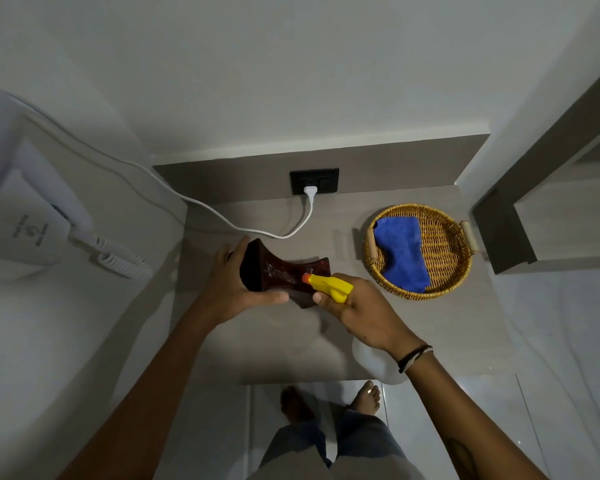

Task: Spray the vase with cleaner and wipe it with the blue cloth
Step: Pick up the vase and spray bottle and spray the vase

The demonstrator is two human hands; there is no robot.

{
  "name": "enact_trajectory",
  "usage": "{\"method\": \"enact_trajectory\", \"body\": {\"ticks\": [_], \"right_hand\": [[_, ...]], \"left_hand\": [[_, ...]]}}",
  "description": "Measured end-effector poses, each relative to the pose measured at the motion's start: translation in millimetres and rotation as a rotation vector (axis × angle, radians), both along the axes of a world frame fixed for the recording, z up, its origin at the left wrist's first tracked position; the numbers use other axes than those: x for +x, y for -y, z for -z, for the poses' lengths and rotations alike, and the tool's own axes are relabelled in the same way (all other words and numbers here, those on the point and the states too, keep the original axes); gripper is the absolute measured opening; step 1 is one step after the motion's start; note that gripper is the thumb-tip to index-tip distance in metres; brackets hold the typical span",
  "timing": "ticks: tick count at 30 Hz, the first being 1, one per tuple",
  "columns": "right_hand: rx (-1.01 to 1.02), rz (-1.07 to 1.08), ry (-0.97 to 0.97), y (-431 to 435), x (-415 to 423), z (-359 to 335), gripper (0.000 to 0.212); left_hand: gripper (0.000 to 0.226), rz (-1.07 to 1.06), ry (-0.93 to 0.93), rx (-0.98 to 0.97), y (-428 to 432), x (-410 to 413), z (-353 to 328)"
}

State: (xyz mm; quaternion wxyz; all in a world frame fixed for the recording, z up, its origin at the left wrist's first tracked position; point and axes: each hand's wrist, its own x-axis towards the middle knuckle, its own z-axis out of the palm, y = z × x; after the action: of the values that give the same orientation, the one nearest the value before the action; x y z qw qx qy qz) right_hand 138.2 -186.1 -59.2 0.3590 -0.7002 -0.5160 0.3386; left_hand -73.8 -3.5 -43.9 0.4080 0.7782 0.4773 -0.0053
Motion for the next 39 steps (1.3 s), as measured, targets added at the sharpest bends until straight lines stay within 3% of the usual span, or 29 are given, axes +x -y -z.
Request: {"method": "enact_trajectory", "body": {"ticks": [3, 8, 12, 16, 20, 23, 27, 34, 39], "right_hand": [[-0.012, -0.006, -0.024, 1, -1, 0, 0.041], [-0.019, 0.001, 0.012, 2, -1, -4, 0.041], [-0.010, 0.031, -0.015, 2, 2, -5, 0.030], [-0.016, -0.016, -0.018, 9, 6, -9, 0.031], [-0.039, -0.033, -0.018, 12, 6, -6, 0.034], [-0.046, -0.060, 0.005, 10, 5, -7, 0.040], [0.036, -0.048, -0.004, 6, 2, -11, 0.038], [0.019, -0.059, -0.021, 3, 1, -9, 0.043], [0.006, -0.090, -0.001, 4, 1, -6, 0.042]], "left_hand": [[0.152, 0.060, -0.009, -0.010, 2, -5, 1], [0.117, 0.116, 0.095, 0.165, -3, -2, -8], [0.119, 0.148, 0.075, 0.196, -8, -1, -12], [0.082, -0.054, 0.124, 0.109, -5, 7, -9], [0.095, -0.346, 0.037, -0.019, -4, 14, -13], [0.090, -0.437, 0.041, -0.064, -7, 17, -14], [0.086, -0.467, 0.042, -0.099, -9, 19, -16], [0.099, -0.448, -0.004, -0.130, -10, 19, -9], [0.091, -0.444, 0.007, -0.120, -8, 18, -3]]}}
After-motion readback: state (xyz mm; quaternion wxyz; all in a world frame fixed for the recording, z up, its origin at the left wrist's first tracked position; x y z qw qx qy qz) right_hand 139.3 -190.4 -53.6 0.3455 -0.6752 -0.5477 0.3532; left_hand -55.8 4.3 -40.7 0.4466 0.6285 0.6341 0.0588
